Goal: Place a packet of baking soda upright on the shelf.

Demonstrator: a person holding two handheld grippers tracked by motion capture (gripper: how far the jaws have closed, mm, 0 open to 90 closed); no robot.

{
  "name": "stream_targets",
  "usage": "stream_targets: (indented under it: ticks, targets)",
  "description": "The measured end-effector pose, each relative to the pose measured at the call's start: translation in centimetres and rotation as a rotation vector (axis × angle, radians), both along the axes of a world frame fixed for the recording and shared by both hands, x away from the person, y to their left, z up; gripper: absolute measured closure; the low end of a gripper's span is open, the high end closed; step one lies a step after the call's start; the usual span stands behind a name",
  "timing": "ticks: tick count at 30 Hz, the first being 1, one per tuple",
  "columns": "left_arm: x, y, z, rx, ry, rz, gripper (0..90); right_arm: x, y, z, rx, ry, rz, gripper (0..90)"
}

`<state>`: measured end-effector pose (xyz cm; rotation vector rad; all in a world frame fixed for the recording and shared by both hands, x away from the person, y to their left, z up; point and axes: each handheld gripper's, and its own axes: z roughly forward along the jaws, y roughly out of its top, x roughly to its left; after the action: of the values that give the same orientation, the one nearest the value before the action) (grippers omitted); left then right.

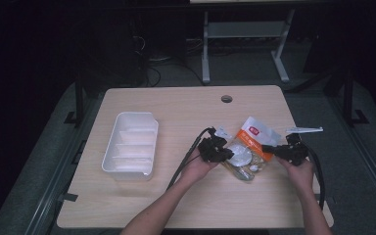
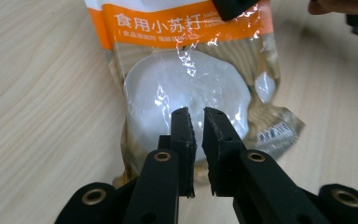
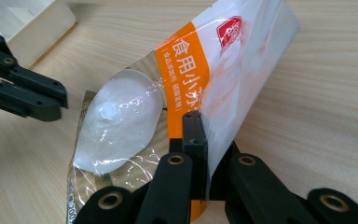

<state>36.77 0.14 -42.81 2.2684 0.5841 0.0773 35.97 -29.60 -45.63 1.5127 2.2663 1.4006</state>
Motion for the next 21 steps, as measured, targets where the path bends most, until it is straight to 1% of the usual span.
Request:
stream_targets:
  ticks: [1,2,3,6,11,14,17,18,21]
  targets:
    - [-0.1,0.4,0.0,-0.007,0.0,0.003,80.4,-0.1,0.0,0.1,-0.003,-0.001,0.0,88.9]
    - [-0.3,0.7,0.1,-0.013,0.0,0.002,78.5,-0.2,0.1,0.2,-0.006,-0.006,-0.001,89.0]
    - [-0.4,1.1,0.1,-0.012,-0.003,0.0,78.5,-0.2,0.1,0.2,-0.006,-0.006,-0.001,89.0]
    - [-1.0,2.3,0.2,-0.033,-0.003,0.001,74.3,-0.4,0.1,0.2,-0.008,-0.017,-0.004,89.1]
    - [-2.1,4.0,0.3,-0.045,-0.01,-0.004,70.2,-0.7,0.3,0.6,-0.02,-0.031,-0.002,89.1]
    - [-2.9,5.0,0.1,-0.068,-0.012,-0.008,68.1,-0.8,0.4,0.8,-0.027,-0.036,-0.003,89.1]
    - [-3.2,5.2,-0.1,-0.061,-0.015,-0.015,66.3,-0.9,0.5,0.9,-0.037,-0.038,-0.005,89.1]
    - [-3.5,5.5,-0.3,-0.057,-0.018,-0.019,64.3,-1.0,0.6,1.0,-0.047,-0.043,-0.005,89.2]
    - [-3.9,5.7,-0.4,-0.055,-0.024,-0.019,59.0,-1.1,0.8,1.1,-0.061,-0.044,-0.005,89.1]
